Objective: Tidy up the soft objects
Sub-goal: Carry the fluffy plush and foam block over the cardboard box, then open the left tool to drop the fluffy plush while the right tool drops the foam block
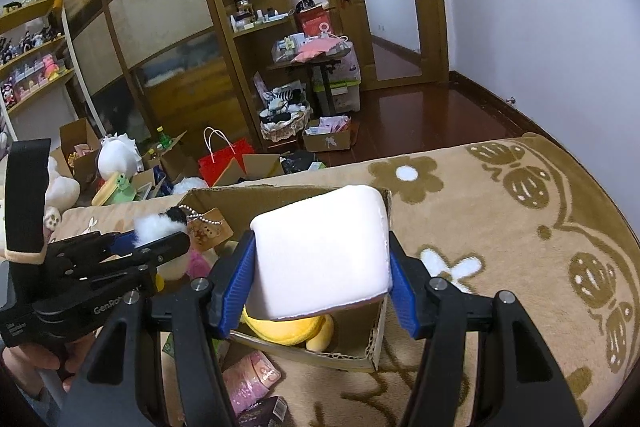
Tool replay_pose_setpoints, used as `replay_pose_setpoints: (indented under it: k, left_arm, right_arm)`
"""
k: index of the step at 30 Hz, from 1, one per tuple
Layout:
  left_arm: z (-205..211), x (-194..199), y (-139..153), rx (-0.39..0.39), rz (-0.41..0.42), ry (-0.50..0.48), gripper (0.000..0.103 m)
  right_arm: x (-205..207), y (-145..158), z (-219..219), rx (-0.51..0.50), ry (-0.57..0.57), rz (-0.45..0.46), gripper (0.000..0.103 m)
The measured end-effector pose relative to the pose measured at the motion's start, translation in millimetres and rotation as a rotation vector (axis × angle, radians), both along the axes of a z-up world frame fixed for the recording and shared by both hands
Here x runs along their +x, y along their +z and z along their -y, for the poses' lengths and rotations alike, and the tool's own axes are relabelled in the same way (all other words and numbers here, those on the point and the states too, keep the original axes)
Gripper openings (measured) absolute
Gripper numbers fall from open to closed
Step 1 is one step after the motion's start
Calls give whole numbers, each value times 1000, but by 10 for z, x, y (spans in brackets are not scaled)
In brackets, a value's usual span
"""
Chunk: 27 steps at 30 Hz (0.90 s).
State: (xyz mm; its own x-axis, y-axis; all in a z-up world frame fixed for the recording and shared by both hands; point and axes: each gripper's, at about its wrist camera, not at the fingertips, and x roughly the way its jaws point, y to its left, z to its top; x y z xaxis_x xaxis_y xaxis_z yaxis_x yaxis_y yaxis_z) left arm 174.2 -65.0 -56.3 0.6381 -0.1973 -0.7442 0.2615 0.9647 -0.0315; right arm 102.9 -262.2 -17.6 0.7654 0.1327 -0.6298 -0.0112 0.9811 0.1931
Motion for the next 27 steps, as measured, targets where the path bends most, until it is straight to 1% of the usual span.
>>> replay_pose_setpoints:
  k: [11,16,19,20,22,23,27]
  left_arm:
    - [-34,59,-95,12,-46,2,37]
    - [-12,44,-115,27,-49,-13,39]
    - [-1,39,-127,24,-58,-20,40]
    - [-1,40,-126,21,-59,-21,40]
    - [-2,37,-110,6,-56,-30,47]
    - [-2,30,-99,0,-52,-34,48]
    - [10,11,-79,12,-36,-37,56]
  right_arm:
    - [50,-152,-23,-24,16,-42,67]
    - [45,-197,-42,-26,25,-55,68]
    - [40,-197,-51,-25,25,-60,70]
    - [41,-197,-52,-24,25,-59,70]
    - [41,-197,-53,-23,25,-59,70]
    - [36,-195,-61,-21,24,-59,71]
    - [31,-212,-56,-10,20,-60,72]
